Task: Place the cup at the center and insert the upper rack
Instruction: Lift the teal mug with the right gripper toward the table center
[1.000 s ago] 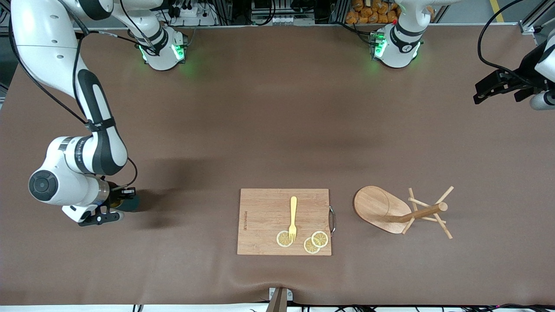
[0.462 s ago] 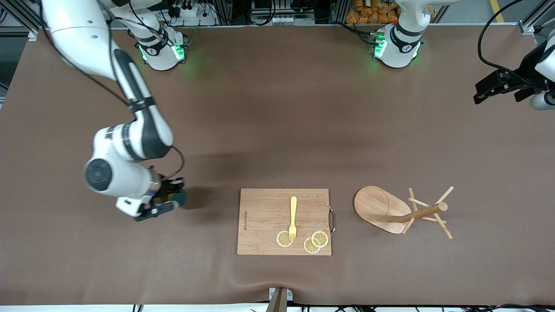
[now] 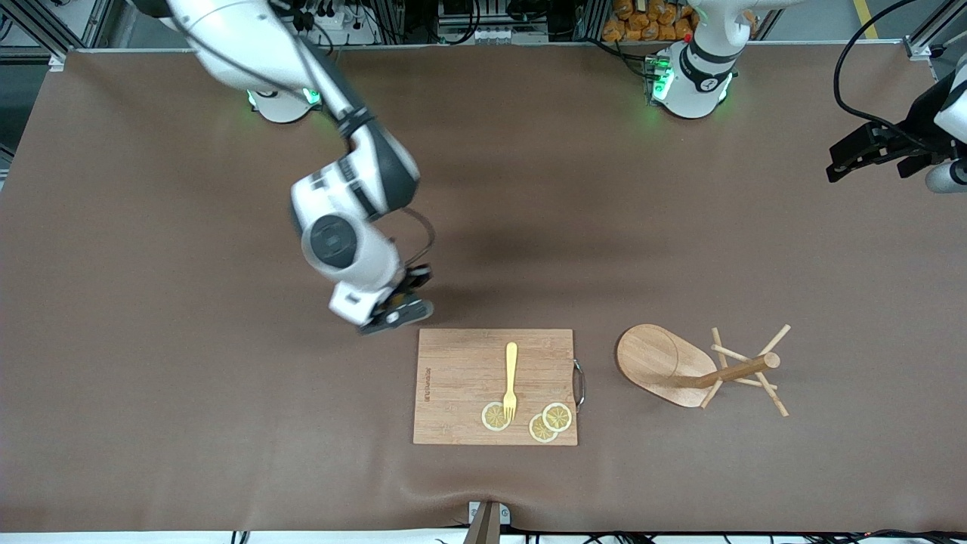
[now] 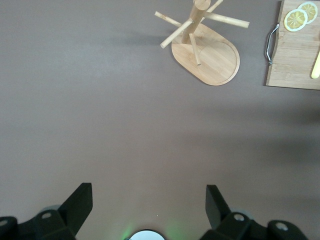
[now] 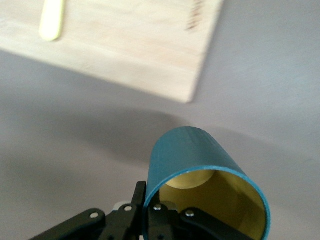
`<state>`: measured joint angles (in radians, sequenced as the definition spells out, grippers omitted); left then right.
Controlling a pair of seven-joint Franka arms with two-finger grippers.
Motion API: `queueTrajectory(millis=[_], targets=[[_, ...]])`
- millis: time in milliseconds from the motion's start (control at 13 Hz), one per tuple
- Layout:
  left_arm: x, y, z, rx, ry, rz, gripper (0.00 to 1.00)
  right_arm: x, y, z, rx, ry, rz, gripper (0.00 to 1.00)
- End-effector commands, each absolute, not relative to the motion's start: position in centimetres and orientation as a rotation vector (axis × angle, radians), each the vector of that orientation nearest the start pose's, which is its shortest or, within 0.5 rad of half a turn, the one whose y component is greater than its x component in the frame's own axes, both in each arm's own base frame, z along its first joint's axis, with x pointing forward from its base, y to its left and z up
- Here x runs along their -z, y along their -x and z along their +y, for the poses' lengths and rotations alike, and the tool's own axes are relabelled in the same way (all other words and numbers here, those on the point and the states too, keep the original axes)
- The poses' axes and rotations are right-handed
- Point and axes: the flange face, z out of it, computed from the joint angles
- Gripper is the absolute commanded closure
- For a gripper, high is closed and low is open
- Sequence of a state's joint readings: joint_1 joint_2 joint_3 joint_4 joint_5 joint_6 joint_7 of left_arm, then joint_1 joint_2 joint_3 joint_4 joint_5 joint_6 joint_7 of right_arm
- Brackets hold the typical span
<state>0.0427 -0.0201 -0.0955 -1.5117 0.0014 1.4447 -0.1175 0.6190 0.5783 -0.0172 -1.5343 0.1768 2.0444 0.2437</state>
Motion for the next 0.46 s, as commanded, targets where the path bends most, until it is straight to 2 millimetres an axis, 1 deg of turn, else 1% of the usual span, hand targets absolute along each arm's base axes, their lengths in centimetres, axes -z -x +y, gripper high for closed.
queueTrajectory(millis=[0, 154, 385], targets=[[-64.9, -53.6, -2.4, -0.096, 3.135, -0.086, 0.00, -32.2, -52.7, 44.8, -0.204, 3.009, -0.406, 1.00], [-65.0, -53.6, -2.0, -0.094, 3.135, -0.096, 0.00, -31.8, -49.4, 48.4, -0.217, 3.006, -0.495, 1.00], [-65.3, -53.6, -2.1, -0.082, 3.137, -0.093, 0.00, -31.4, -46.0, 51.6, -0.232, 3.024, -0.484, 1.00]])
